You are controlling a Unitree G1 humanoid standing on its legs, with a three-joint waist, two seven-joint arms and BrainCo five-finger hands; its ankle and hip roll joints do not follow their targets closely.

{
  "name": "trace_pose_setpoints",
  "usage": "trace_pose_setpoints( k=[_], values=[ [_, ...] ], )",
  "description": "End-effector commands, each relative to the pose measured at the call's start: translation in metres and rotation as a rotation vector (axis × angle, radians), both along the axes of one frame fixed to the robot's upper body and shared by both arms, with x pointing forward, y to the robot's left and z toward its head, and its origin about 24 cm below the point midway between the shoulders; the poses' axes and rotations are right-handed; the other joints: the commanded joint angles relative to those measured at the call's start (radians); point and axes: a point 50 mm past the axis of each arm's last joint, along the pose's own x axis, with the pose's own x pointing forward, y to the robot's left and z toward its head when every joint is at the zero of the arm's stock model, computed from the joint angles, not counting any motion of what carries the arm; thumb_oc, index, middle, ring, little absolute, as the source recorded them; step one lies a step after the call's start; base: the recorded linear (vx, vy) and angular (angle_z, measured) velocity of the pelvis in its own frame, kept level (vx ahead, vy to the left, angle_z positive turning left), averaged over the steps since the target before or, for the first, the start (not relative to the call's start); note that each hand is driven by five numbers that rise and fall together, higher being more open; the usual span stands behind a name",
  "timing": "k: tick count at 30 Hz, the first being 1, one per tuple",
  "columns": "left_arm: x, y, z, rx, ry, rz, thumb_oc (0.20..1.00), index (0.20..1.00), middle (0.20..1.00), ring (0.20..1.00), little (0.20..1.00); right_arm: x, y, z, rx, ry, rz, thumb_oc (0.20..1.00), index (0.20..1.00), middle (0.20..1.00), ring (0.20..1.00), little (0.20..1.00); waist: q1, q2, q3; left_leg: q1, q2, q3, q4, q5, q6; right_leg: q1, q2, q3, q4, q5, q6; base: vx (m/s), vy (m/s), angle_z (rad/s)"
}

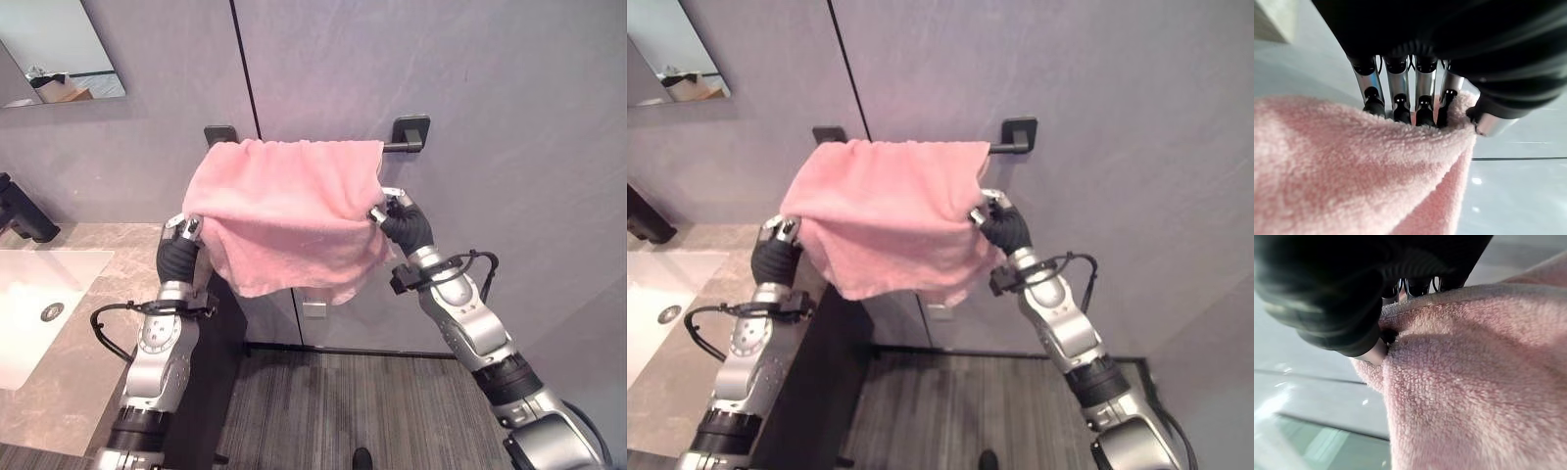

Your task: Put brush and paste in cup on sink, flatten towel.

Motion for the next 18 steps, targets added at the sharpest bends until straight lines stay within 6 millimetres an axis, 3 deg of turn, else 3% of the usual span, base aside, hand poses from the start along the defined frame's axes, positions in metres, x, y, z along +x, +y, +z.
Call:
trace_pose_setpoints(
  k=[1, 5, 8, 10, 18],
  values=[
    [0.007, 0.010, 0.046, 0.123, -0.180, 0.073, 0.200, 0.200, 0.200, 0.200, 0.200, -0.004, 0.009, 0.044, 0.121, -0.187, 0.044, 0.200, 0.200, 0.200, 0.200, 0.200, -0.005, -0.057, -0.084, -0.011, -0.039, 0.033, 0.046, -0.013, -0.008, 0.101, -0.053, 0.003, 0.028, -0.120, 0.077, 0.00, 0.000, 0.00],
    [0.011, 0.013, 0.060, 0.128, -0.226, 0.112, 0.200, 0.200, 0.200, 0.200, 0.200, -0.007, 0.015, 0.055, 0.167, -0.227, 0.074, 0.200, 0.200, 0.200, 0.200, 0.200, -0.015, -0.054, -0.089, -0.004, -0.040, 0.037, 0.029, -0.009, -0.007, 0.097, -0.052, 0.009, 0.030, -0.118, 0.079, 0.00, 0.000, 0.00],
    [0.008, 0.014, 0.052, 0.122, -0.204, 0.115, 0.200, 0.200, 0.200, 0.200, 0.200, -0.011, 0.017, 0.050, 0.165, -0.218, 0.088, 0.200, 0.200, 0.200, 0.200, 0.200, -0.018, -0.050, -0.090, -0.002, -0.041, 0.038, 0.019, -0.005, -0.006, 0.093, -0.054, 0.013, 0.027, -0.114, 0.081, 0.00, 0.000, 0.00],
    [0.007, 0.016, 0.042, 0.128, -0.162, 0.118, 0.200, 0.200, 0.200, 0.200, 0.200, -0.012, 0.015, 0.040, 0.160, -0.183, 0.085, 0.200, 0.200, 0.200, 0.200, 0.200, -0.018, -0.047, -0.085, -0.003, -0.043, 0.039, 0.018, -0.005, -0.004, 0.091, -0.055, 0.014, 0.025, -0.111, 0.082, 0.00, 0.000, 0.00],
    [-0.013, 0.024, -0.032, 0.113, 0.127, 0.085, 0.200, 0.200, 0.200, 0.200, 0.200, -0.014, -0.003, -0.023, 0.120, 0.057, 0.016, 0.200, 0.200, 0.200, 0.200, 0.200, -0.009, -0.039, -0.064, -0.011, -0.046, 0.038, 0.021, -0.003, 0.002, 0.083, -0.058, 0.013, 0.019, -0.102, 0.084, 0.00, 0.000, 0.00]
  ],
)
